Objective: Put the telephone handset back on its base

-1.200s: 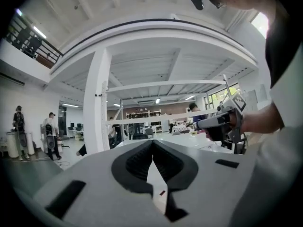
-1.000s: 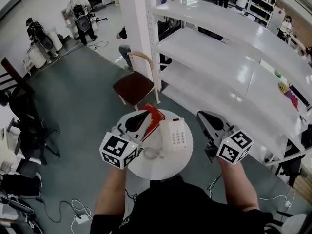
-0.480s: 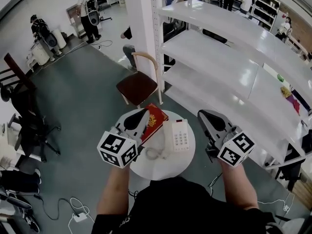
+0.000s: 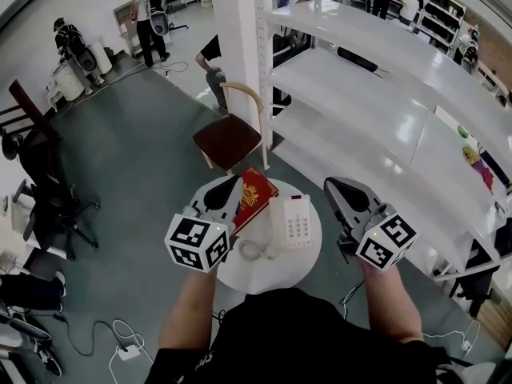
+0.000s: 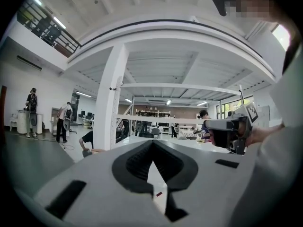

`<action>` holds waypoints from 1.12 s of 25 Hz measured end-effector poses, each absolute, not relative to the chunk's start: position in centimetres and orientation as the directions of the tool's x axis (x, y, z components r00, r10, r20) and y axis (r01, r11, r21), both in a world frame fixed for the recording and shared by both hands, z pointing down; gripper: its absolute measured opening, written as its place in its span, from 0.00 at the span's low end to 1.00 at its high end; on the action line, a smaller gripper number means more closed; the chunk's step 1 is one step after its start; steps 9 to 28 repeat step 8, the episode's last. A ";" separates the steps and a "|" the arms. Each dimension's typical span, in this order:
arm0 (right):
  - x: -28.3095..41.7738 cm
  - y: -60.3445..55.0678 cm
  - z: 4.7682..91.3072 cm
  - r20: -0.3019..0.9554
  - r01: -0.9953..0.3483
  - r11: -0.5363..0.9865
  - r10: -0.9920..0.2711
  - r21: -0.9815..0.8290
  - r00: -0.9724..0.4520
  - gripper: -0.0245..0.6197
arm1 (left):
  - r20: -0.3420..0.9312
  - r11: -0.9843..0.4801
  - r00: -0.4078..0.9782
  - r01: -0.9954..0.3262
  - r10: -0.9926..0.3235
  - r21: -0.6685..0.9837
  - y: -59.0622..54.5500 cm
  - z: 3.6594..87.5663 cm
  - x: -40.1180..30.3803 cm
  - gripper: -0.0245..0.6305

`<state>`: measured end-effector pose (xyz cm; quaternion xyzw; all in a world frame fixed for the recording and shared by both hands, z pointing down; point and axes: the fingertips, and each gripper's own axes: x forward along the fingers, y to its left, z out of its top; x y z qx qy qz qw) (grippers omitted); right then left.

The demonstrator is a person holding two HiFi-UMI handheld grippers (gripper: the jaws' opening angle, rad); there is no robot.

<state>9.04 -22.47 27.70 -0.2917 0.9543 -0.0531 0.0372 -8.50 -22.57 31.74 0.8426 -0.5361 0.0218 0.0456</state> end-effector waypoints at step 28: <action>9.4 -22.8 27.9 -0.034 -0.557 0.822 -0.564 -0.119 -0.825 0.04 | 0.053 -0.428 0.430 -0.902 -0.901 0.047 -22.9 30.9 -8.3 0.05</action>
